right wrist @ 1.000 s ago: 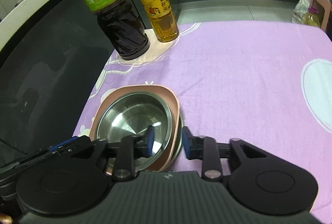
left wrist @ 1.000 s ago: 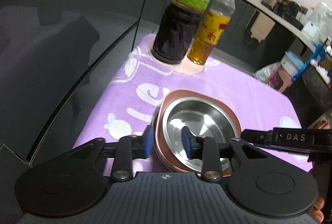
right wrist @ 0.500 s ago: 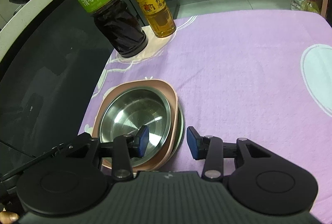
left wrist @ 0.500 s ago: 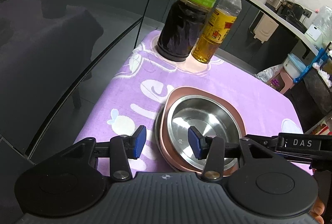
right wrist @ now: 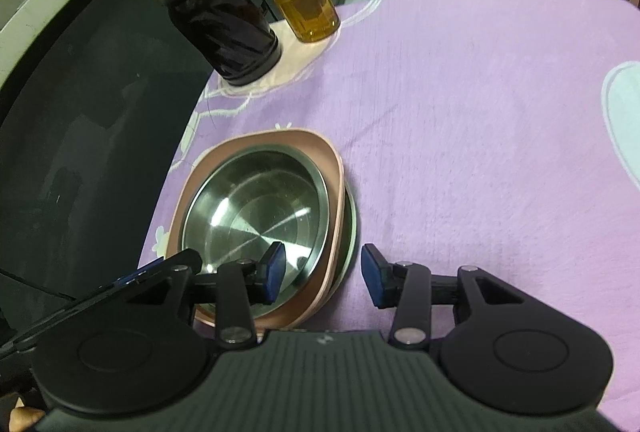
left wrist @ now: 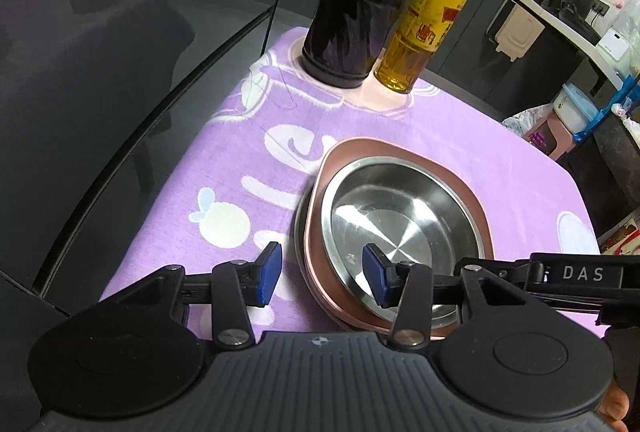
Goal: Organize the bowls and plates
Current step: 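Grip the stacked dishes' rims with both tools and lift the stack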
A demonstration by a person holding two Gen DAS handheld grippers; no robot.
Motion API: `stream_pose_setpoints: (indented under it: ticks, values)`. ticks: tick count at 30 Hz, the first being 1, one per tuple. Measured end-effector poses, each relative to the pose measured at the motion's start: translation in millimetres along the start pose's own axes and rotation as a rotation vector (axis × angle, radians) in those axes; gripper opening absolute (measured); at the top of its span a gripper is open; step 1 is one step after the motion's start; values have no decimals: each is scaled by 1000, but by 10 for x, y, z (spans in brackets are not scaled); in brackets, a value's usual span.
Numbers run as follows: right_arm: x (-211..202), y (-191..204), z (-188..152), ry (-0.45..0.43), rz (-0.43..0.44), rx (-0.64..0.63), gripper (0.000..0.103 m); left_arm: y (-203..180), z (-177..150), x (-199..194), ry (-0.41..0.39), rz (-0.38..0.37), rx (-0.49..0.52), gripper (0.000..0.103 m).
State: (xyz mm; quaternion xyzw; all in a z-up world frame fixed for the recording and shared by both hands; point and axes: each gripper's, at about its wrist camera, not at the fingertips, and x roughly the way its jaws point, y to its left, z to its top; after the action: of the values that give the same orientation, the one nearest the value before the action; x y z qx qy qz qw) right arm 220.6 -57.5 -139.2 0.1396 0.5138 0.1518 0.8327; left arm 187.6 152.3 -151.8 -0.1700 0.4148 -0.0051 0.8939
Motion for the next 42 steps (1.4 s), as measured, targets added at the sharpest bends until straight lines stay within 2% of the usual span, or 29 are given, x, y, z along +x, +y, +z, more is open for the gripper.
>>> stream_pose_setpoints:
  ticks: [7,11,13,14,20,32,42]
  values:
    - [103,-9,17,15,-5,-10,43,-21,-18,102,34,-18,14,42]
    - [124,38,20,4,-15,-52,42,-47,-32,117,16,-18,28,42]
    - [138,81,13,-5,-38,-89,35,-75,-38,124,6,-5,44,40]
    - [136,92,8,-12,-47,-101,33,-87,-44,124,1,12,55,35]
    - [111,85,-3,-34,-58,-96,32,-93,-30,40,-26,6,55,35]
    - [-349,204,-18,-154,-37,-127,33,-246,47,-339,-114,-27,54,35]
    - [-777,188,-217,-220,-38,-128,33,-443,-93,-688,-151,-50,93,35]
